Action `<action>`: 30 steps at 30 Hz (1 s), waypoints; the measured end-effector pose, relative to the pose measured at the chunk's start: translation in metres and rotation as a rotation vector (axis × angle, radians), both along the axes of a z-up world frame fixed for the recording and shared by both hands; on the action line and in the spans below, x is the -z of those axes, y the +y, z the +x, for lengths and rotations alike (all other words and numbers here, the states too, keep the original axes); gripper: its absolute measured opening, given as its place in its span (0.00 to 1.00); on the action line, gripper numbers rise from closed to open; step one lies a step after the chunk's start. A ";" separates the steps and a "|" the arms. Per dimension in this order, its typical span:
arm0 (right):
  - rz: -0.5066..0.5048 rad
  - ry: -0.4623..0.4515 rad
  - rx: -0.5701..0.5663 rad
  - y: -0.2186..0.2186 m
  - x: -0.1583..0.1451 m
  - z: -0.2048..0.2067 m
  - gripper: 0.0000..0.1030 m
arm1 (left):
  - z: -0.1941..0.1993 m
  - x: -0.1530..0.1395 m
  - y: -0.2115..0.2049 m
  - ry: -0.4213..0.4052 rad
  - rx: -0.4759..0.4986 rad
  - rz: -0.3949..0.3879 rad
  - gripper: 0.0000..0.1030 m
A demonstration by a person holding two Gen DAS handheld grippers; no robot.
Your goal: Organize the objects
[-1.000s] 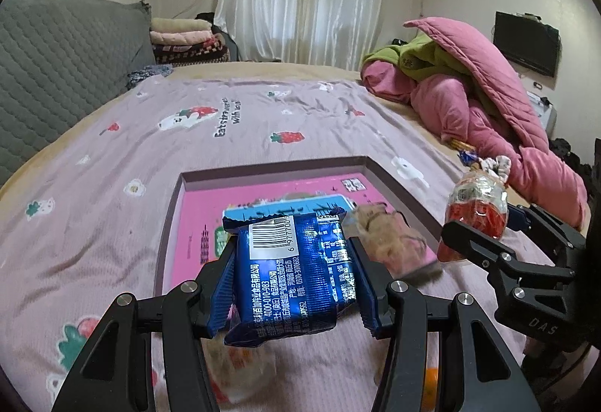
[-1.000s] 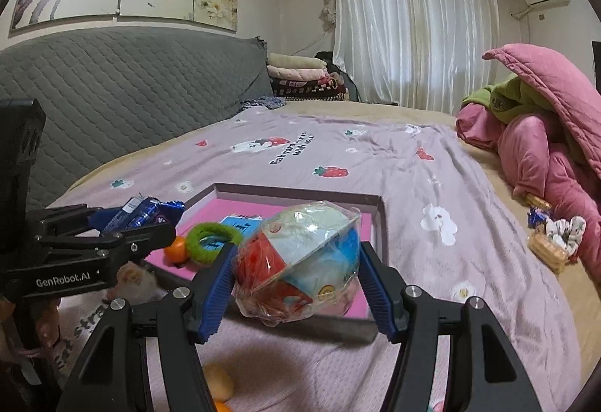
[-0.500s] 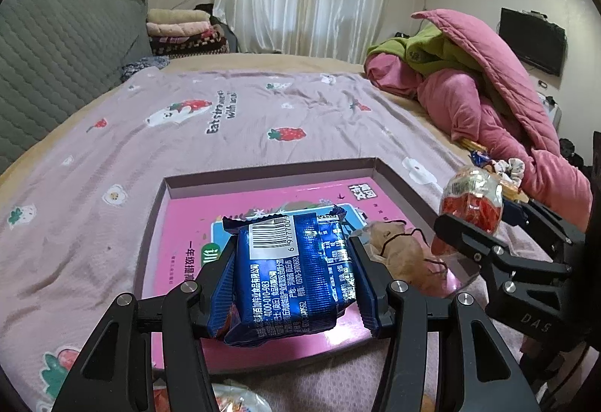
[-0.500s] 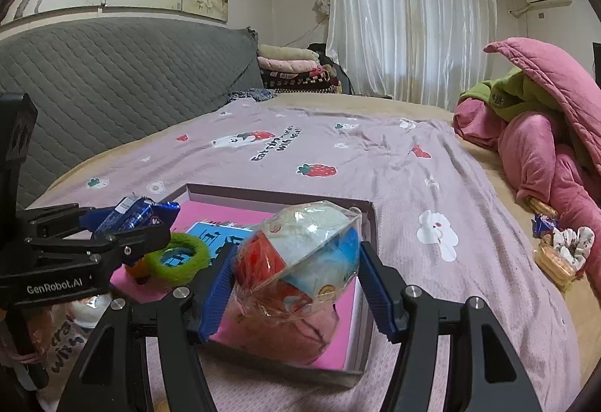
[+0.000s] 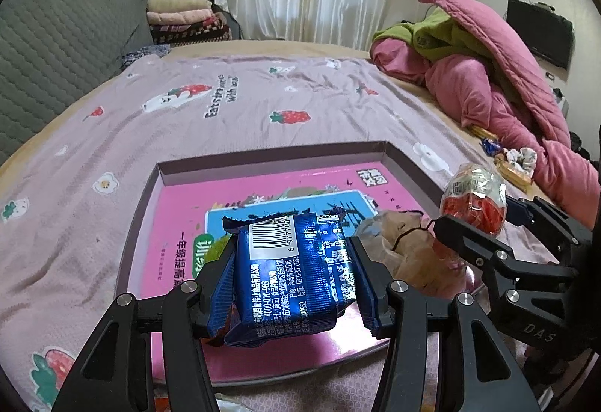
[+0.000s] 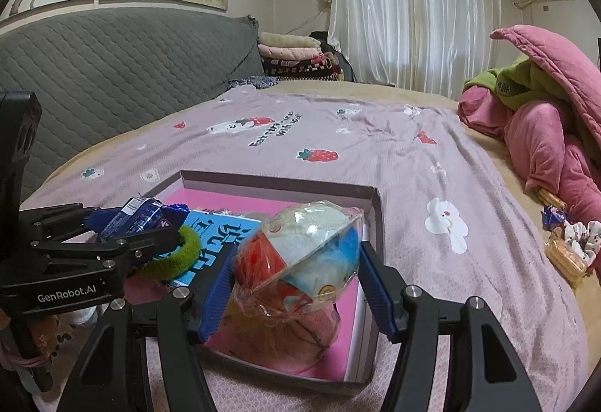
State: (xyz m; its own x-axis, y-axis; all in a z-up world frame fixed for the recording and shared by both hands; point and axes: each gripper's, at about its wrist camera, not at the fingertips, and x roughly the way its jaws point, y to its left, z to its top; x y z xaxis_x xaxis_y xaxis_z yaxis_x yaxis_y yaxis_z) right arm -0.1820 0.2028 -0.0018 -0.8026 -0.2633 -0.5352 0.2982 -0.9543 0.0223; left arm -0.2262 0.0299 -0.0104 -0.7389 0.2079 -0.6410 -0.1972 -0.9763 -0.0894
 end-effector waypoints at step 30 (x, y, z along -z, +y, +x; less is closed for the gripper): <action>-0.012 -0.082 0.017 0.006 0.018 -0.003 0.62 | 0.008 0.027 0.026 -0.032 0.061 -0.096 0.55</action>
State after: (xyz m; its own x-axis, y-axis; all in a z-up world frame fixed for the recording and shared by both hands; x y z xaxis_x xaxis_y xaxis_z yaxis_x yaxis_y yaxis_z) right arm -0.1846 0.2089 -0.0197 -0.7605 -0.2571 -0.5962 0.2786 -0.9587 0.0579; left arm -0.2178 0.0559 -0.0372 -0.7052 0.1883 -0.6836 -0.2553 -0.9669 -0.0030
